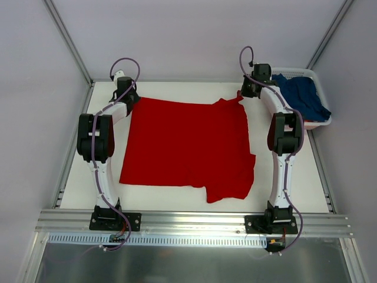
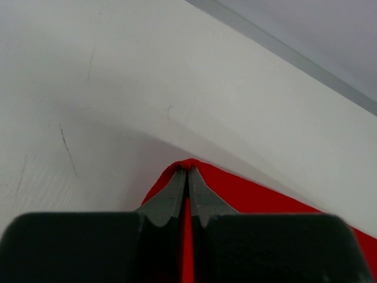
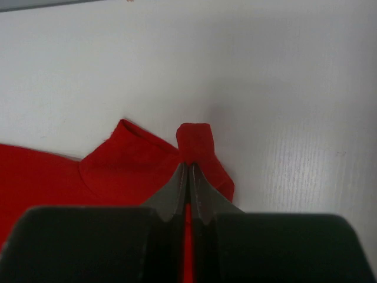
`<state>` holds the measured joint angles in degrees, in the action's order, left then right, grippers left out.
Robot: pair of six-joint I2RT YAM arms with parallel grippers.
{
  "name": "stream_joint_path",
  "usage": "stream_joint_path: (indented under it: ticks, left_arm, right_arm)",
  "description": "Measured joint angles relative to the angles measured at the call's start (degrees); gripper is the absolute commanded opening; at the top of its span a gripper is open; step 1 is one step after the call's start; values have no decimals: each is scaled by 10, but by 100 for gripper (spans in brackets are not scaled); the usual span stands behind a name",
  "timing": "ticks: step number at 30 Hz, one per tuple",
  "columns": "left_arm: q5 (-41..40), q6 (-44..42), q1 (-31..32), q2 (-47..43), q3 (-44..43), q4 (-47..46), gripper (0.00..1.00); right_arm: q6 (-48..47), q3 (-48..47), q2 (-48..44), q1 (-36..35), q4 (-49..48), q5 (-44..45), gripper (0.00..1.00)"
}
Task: Fold and stack the t-shirts
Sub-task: Grap the side of the flattened tshirt furthest away from the robot with both arms, then fold the flattened tshirt in 1/3 of the way
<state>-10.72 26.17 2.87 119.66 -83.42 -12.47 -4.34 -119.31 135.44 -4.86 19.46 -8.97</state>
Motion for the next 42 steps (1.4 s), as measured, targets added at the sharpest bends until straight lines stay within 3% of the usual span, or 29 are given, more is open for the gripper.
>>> stream_joint_path:
  ticks: [7, 19, 42]
  left_arm:
    - [3, 0, 0, -10, 20, 4, 0]
    - [2, 0, 0, -93, 92, 13, 0]
    - [1, 37, -19, -212, 222, 65, 0]
  right_arm:
    - [2, 86, -38, -7, -8, 0, 0]
    - [2, 235, -224, -35, -47, 0, 0]
    - [26, 504, -454, -42, -72, 31, 0]
